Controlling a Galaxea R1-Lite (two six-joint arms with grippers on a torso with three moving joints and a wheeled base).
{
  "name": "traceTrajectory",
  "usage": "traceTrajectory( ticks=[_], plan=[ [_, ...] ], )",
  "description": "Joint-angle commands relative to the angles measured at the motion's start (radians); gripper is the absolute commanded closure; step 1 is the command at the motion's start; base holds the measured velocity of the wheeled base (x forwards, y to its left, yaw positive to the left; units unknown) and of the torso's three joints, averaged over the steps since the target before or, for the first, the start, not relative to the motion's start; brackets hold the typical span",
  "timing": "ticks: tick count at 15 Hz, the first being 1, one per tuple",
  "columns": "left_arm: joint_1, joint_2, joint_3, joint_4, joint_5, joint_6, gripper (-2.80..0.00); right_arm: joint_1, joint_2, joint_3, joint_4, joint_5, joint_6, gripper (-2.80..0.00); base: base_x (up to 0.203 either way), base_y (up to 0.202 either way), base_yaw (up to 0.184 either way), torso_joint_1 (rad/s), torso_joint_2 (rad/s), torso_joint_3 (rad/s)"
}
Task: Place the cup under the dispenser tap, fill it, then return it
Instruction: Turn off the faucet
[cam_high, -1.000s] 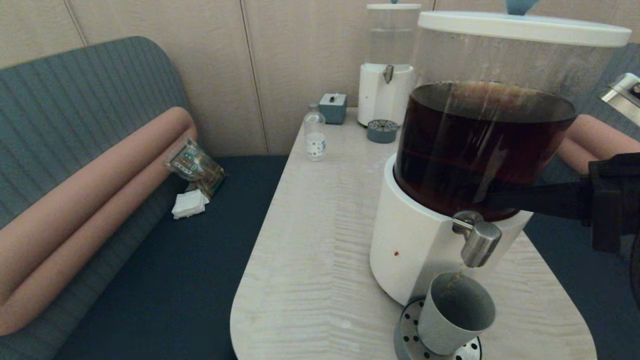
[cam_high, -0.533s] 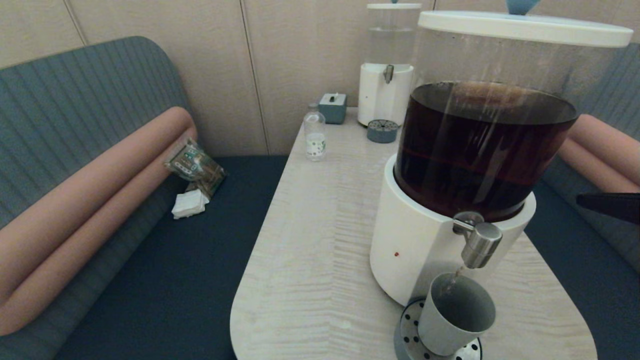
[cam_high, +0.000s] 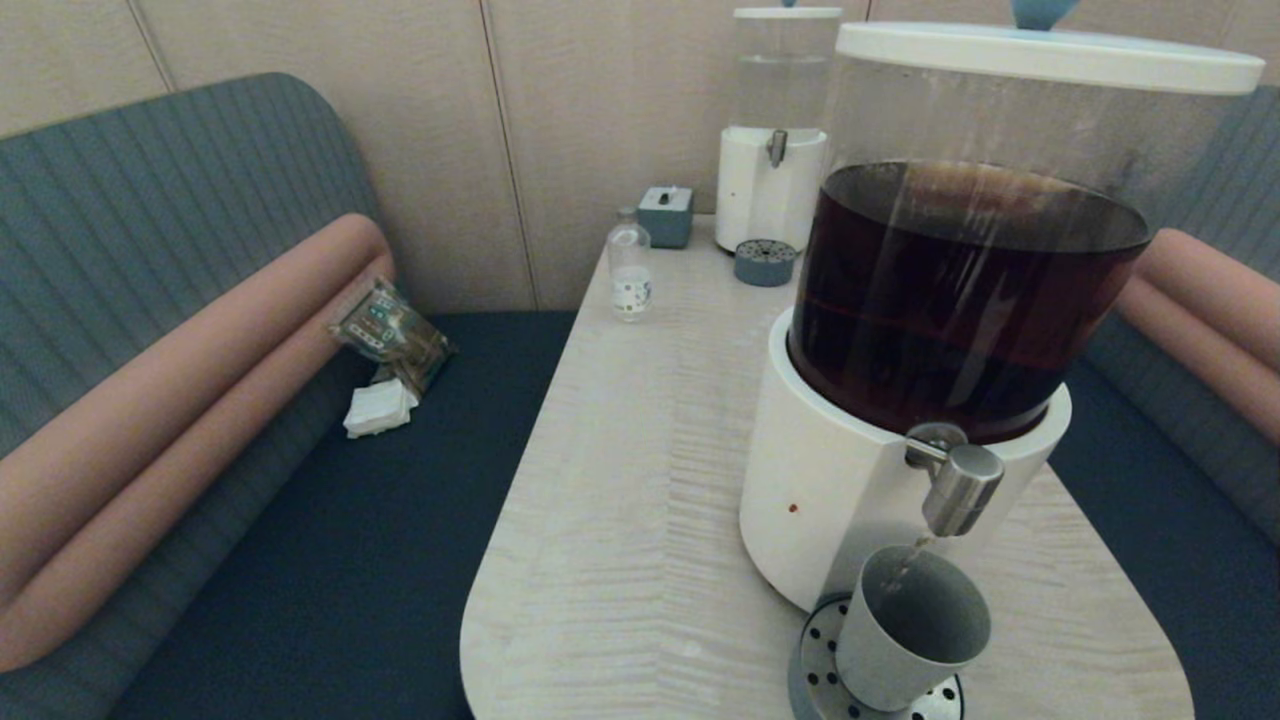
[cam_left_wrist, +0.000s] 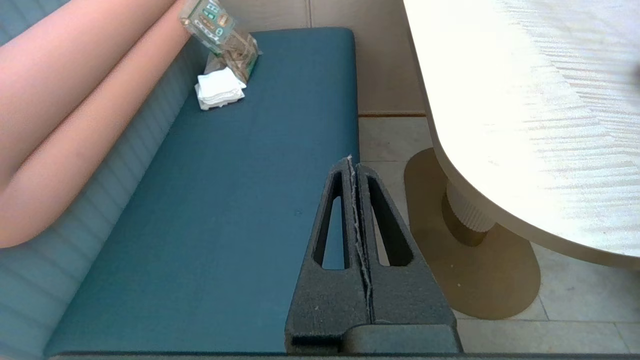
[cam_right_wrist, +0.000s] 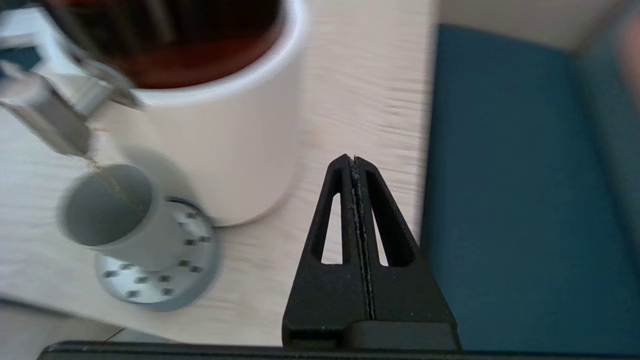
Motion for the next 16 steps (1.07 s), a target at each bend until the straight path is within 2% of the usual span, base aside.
traceTrajectory(
  ticks=[1, 6, 9, 11, 14, 16],
  plan=[
    [0.000, 0.000, 0.000, 0.000, 0.000, 0.000, 0.00, -0.001, -0.095, 0.037, 0.000, -0.028, -0.003, 0.00, 0.000, 0.000, 0.000, 0.000, 0.00, 0.000],
    [0.000, 0.000, 0.000, 0.001, 0.000, 0.000, 0.00, -0.017, -0.295, 0.125, -0.004, -0.107, -0.005, 0.00, 0.000, 0.000, 0.000, 0.000, 0.00, 0.000],
    [0.000, 0.000, 0.000, 0.000, 0.000, 0.000, 0.00, -0.067, -0.408, 0.165, -0.022, -0.100, -0.003, 0.00, 0.000, 0.000, 0.000, 0.000, 0.00, 0.000],
    [0.000, 0.000, 0.000, 0.000, 0.000, 0.000, 0.00, -0.091, -0.468, 0.216, -0.087, -0.081, -0.006, 0.00, 0.000, 0.000, 0.000, 0.000, 0.00, 0.000],
    [0.000, 0.000, 0.000, 0.000, 0.000, 0.000, 0.00, -0.088, -0.564, 0.318, -0.159, -0.082, -0.073, 0.00, 0.000, 0.000, 0.000, 0.000, 0.00, 0.000],
    [0.000, 0.000, 0.000, 0.000, 0.000, 0.000, 0.00, -0.086, -0.609, 0.381, -0.199, -0.090, -0.086, 0.00, 0.000, 0.000, 0.000, 0.000, 0.00, 0.000]
  ],
)
